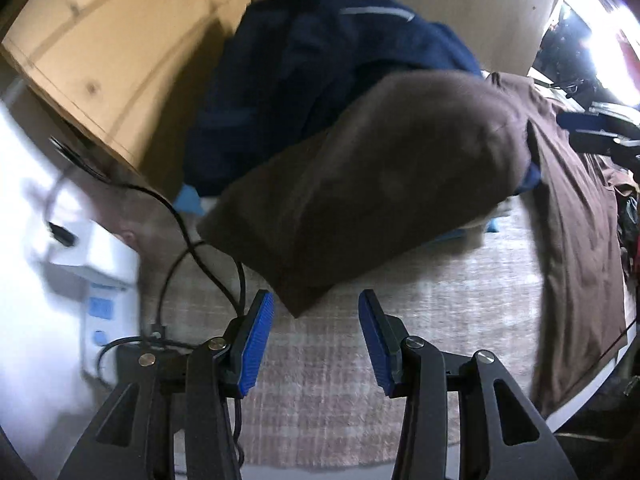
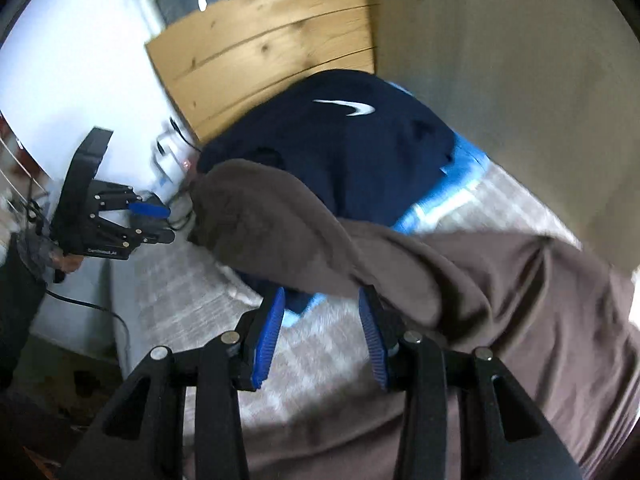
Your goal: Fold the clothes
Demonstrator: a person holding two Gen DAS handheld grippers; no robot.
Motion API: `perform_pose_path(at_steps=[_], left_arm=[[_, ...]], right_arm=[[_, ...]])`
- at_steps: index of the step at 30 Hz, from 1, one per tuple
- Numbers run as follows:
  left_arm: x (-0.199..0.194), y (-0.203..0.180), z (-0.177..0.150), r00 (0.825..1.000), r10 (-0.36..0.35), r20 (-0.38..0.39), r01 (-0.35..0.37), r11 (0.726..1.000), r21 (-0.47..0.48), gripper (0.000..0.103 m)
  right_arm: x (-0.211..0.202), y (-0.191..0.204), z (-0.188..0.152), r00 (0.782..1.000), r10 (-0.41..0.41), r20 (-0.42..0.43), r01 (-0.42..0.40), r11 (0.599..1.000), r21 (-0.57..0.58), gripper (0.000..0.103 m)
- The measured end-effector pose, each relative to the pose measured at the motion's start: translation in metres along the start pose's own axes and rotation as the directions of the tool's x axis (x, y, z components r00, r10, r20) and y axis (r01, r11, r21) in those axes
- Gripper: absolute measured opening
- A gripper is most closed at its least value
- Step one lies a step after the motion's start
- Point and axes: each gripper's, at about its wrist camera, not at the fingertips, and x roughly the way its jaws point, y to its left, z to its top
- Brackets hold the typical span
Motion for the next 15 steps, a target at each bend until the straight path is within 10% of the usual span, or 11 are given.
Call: perform_pose_path(at_steps=[11,15], left_arm=[[0.043,0.008,0.014,1.000,-0.004,-0.013,0.004,0.999,0.034,0.040],[0.041,0.005,0.017,1.000,-0.013,0.010,0.012,0.999,0.051,0.015]], right_arm=[[0.040,0.011,0.023,0.991,-0.090,-0.103,0.078,0.990,-0.114,0.046],[0.055,0.015,0.029,0.988,-0.105,-0.112,0.087,0.985,-0.151,0.046]])
